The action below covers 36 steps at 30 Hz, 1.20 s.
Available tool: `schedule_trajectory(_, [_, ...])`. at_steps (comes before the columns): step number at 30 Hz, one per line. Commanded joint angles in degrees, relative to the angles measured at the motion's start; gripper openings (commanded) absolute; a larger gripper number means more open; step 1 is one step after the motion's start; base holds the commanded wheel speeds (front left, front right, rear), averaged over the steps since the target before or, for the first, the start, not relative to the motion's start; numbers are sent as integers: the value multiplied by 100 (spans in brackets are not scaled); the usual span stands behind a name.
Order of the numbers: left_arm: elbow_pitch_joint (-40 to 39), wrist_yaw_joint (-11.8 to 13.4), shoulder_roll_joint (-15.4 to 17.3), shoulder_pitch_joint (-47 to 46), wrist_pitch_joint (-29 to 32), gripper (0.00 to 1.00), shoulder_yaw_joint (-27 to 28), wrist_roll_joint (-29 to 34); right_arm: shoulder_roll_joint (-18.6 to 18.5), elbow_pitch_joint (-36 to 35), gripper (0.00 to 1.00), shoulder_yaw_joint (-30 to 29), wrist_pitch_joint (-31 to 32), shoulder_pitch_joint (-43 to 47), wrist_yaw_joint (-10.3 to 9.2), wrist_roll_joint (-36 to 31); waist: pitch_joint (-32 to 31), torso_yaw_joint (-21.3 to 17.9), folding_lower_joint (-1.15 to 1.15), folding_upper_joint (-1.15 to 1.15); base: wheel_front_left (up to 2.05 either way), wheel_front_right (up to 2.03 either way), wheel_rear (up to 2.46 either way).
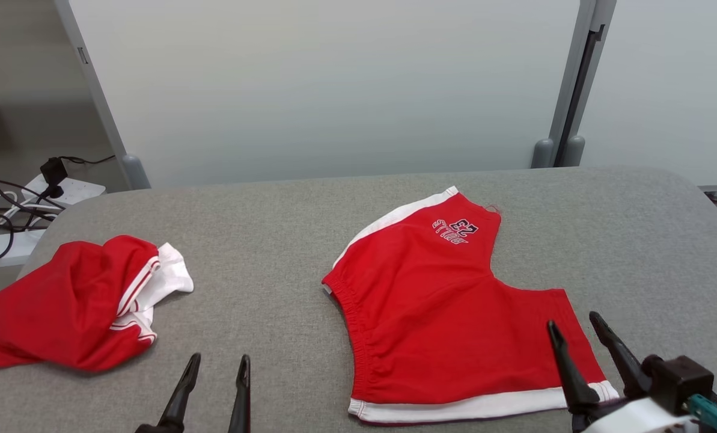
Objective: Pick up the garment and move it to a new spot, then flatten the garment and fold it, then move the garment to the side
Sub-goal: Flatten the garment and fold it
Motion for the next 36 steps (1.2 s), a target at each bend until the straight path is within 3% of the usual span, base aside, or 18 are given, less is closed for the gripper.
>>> schedule_trajectory(1, [-63, -77, -50, -130, -60, 100, 301, 89, -57, -302, 100, 10, -75, 71, 18, -125, -22, -6, 0, 0, 0, 0, 0])
schedule_trajectory(11, [443, -432, -244, 96, -60, 100, 494, 340, -64, -439, 100, -238, -77, 580, 18, -220, -12, -44, 0, 0, 0, 0, 0])
schedule_trajectory(20, [747, -547, -297, 14, -60, 100, 504, 472, -42, -424, 100, -264, -77, 578, 18, -124, 17, -101, 0, 0, 0, 0, 0])
schedule_trajectory(29, [1439, -756, -306, -544, -60, 100, -136, 442, -62, -423, 100, -238, -77, 434, 18, -14, 303, -135, 0, 0, 0, 0, 0])
schedule_trajectory(36, [2432, -954, -306, -1142, -60, 100, -821, 367, -145, -474, 100, -123, -77, 288, 18, 51, 601, -324, 0, 0, 0, 0, 0])
